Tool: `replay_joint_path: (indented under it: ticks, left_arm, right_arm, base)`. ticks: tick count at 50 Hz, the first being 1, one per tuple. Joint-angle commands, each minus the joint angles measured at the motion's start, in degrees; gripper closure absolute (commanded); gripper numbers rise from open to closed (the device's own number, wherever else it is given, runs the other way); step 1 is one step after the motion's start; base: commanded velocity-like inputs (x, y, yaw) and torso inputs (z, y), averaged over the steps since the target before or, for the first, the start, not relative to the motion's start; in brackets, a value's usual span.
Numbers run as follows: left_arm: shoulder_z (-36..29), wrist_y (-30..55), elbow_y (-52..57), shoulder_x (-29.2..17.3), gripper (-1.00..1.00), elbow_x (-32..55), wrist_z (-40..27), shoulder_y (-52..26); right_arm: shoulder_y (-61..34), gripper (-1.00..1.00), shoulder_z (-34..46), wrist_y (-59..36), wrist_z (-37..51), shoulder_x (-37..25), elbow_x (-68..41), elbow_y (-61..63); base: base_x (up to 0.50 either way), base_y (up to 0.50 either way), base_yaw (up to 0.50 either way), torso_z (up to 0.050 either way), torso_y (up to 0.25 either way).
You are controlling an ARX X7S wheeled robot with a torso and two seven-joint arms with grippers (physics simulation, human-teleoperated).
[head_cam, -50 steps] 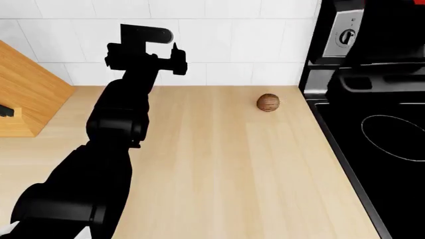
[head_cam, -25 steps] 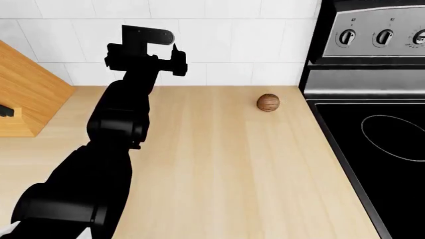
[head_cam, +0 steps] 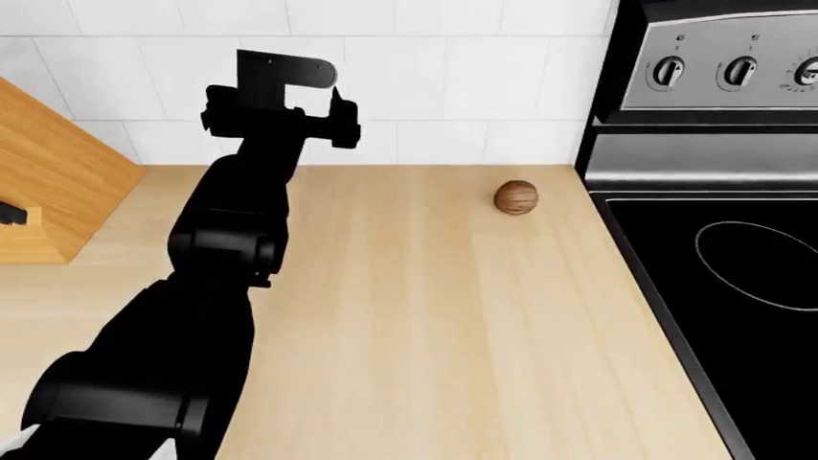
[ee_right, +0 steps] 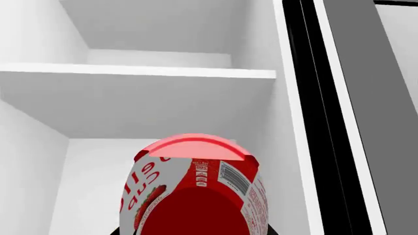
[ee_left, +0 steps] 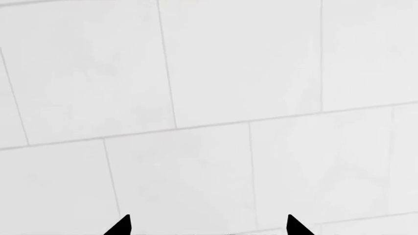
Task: Pick the boxed food and jello cup from the counter and place them in the cabinets closest to them.
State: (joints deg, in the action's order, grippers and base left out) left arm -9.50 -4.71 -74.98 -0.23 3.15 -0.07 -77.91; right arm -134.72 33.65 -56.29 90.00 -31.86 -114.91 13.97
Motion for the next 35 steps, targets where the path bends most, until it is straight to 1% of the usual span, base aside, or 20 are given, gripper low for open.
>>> replay_joint_path:
  ticks: [1,3,4,5,6,8,16,19,24,31,35]
  left_arm:
    - [-0.46,0.63,0.00,0.02,-1.00,0.05,-0.28,-0.01]
    - [-0.68,0.68,0.00,0.03,-1.00,0.08,-0.36,0.02]
    - [-0.75,0.73,0.00,0.03,-1.00,0.11,-0.39,0.01]
    - [-0.81,0.75,0.00,0.03,-1.00,0.14,-0.41,0.01]
    - [-0.87,0.76,0.00,0.03,-1.00,0.16,-0.45,0.01]
    - [-0.97,0.74,0.00,0.02,-1.00,0.16,-0.61,0.01]
    - [-1.18,0.70,0.00,0.00,-1.00,0.05,-1.02,0.09]
    - [-1.22,0.67,0.00,0.00,-1.00,0.02,-1.13,0.09]
    - [-1.35,0.58,0.00,0.00,-1.00,0.03,-1.24,0.11]
    - [-1.99,0.51,0.00,0.03,-1.00,0.05,-1.55,0.11]
    - [-2.29,0.54,0.00,0.02,-1.00,0.07,-1.58,0.10]
  right_arm:
    - [-0.28,1.00,-10.26,-15.37,0.00,12.47,7.66,-22.25]
    - [-0.28,1.00,-13.18,-18.80,0.00,15.00,10.54,-27.49]
    - [-0.28,1.00,-17.61,-23.83,0.00,17.99,15.09,-31.77]
    - [-0.28,1.00,-26.19,-30.43,-0.01,22.62,22.17,-34.23]
    - [-0.28,1.00,-30.18,-33.66,-0.01,25.01,26.21,-36.12]
    - [-0.28,1.00,-30.47,-33.67,-0.01,25.65,25.95,-38.78]
    - [-0.28,1.00,-24.71,-33.69,-0.01,26.46,22.67,-50.15]
    - [-0.28,1.00,-21.77,-33.69,-0.01,26.77,19.84,-52.90]
    - [-0.28,1.00,-19.43,-33.68,-0.01,27.17,16.75,-56.42]
    - [-0.28,1.00,-19.78,-33.68,-0.01,26.97,15.14,-63.23]
    - [-0.28,1.00,-21.59,-33.66,-0.01,26.06,17.37,-67.31]
  base:
    - [0.00,0.00,0.00,0.000,0.000]
    - [0.00,0.00,0.00,0.000,0.000]
    - [0.00,0.00,0.00,0.000,0.000]
    - [0.00,0.00,0.00,0.000,0.000]
    - [0.00,0.00,0.00,0.000,0.000]
    - [0.00,0.00,0.00,0.000,0.000]
    - [0.00,0.00,0.00,0.000,0.000]
    - [0.00,0.00,0.00,0.000,0.000]
    - [0.00,0.00,0.00,0.002,0.002]
    - [0.00,0.00,0.00,0.000,0.000]
    - [0.00,0.00,0.00,0.000,0.000]
